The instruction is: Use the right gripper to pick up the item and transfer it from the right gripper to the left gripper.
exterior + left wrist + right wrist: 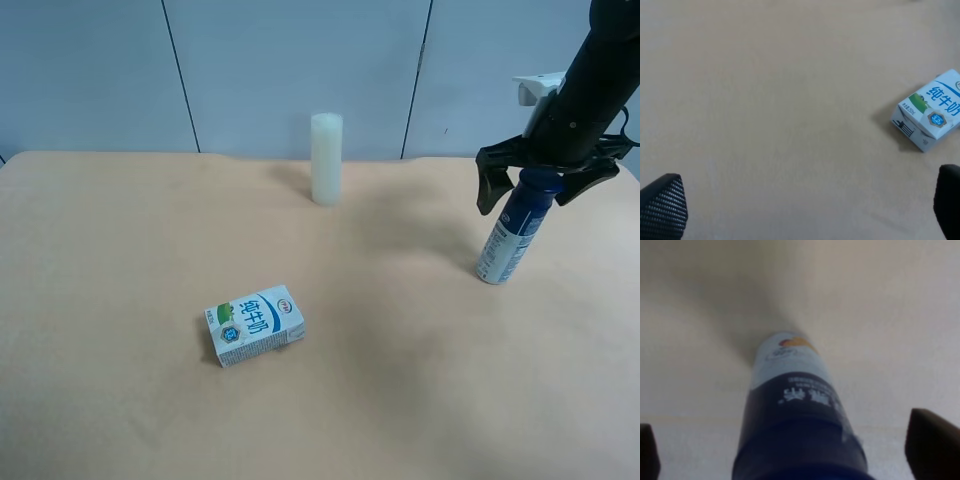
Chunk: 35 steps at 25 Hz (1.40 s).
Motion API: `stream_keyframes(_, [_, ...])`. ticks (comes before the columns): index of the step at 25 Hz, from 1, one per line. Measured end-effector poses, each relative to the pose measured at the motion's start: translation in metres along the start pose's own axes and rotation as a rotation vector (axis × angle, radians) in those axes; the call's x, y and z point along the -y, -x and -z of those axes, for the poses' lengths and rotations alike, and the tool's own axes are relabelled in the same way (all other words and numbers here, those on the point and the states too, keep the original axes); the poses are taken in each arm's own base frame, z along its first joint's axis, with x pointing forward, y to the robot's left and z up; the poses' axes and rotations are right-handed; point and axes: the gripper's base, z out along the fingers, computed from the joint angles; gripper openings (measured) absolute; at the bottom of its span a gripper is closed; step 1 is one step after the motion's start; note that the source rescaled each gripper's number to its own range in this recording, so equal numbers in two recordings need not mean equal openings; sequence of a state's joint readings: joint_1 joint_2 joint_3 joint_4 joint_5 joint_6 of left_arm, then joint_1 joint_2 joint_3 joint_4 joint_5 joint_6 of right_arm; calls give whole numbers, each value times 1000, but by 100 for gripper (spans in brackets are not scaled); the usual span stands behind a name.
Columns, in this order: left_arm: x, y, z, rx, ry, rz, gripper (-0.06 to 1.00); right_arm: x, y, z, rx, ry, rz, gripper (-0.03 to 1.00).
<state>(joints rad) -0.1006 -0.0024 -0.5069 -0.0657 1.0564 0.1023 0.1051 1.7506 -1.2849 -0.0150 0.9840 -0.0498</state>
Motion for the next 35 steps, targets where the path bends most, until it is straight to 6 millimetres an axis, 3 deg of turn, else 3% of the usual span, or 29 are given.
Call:
stream_keyframes(7, [0, 0, 0, 0, 0, 0, 100, 0, -1, 0, -9, 0, 0, 15])
stream_keyframes(8, [0, 0, 0, 0, 0, 0, 100, 0, -1, 0, -9, 0, 0, 15])
stream_keyframes(9, [0, 0, 0, 0, 0, 0, 100, 0, -1, 0, -10, 1, -1, 0])
stream_keyframes(16, [0, 0, 0, 0, 0, 0, 100, 0, -1, 0, -11, 0, -20, 0])
stream_keyframes(20, [0, 0, 0, 0, 0, 0, 100, -2, 2, 12, -41, 22, -35, 0])
stream_keyframes(28, [0, 0, 0, 0, 0, 0, 100, -14, 3, 78, 75, 114, -33, 0])
stream_keyframes(35, [0, 0, 0, 0, 0, 0, 100, -60, -13, 109, 120, 190, 95, 0])
